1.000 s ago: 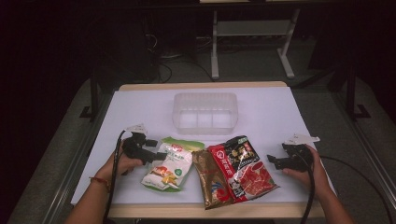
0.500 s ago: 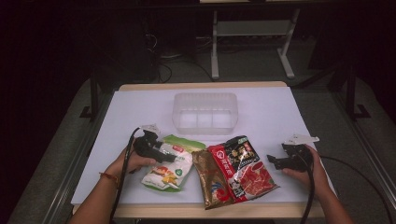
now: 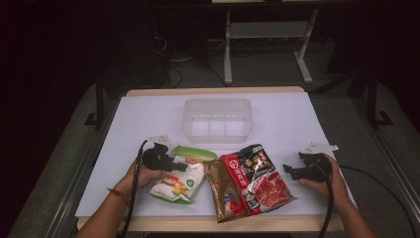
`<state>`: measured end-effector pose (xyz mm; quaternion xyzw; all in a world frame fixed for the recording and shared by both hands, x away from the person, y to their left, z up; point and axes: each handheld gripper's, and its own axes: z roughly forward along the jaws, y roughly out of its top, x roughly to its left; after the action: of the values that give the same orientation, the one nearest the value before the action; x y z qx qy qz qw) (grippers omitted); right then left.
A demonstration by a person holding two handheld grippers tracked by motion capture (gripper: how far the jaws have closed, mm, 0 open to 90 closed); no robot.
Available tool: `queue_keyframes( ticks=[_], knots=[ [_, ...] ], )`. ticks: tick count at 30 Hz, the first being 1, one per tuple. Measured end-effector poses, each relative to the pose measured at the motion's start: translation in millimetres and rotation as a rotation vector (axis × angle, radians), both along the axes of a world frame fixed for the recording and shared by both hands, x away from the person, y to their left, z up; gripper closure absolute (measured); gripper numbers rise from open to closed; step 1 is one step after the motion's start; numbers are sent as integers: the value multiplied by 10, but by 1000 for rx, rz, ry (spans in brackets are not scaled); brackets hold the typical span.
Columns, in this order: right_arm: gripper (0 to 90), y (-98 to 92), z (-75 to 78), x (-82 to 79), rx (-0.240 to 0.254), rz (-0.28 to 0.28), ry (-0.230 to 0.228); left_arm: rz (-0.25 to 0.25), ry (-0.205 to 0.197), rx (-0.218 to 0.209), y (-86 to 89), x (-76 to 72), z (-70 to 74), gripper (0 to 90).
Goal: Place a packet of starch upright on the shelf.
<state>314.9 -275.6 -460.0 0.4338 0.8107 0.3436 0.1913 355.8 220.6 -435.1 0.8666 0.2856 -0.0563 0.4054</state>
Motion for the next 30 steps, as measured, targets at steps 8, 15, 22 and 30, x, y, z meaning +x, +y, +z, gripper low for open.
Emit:
queue_keyframes(
  ticks=[8,15,22,30],
  knots=[
    [201,2,3,-1,-3,6,-5,27,-72,-19,66,-116,84,867],
    [209,3,5,2,-3,5,-7,85,-121,-91,217,-171,239,872],
    [201,-5,12,-1,10,13,-13,120,-175,-135,308,-218,361,873],
    [208,-2,12,0,5,11,-15,138,-262,-170,273,-324,491,874]
  ],
)
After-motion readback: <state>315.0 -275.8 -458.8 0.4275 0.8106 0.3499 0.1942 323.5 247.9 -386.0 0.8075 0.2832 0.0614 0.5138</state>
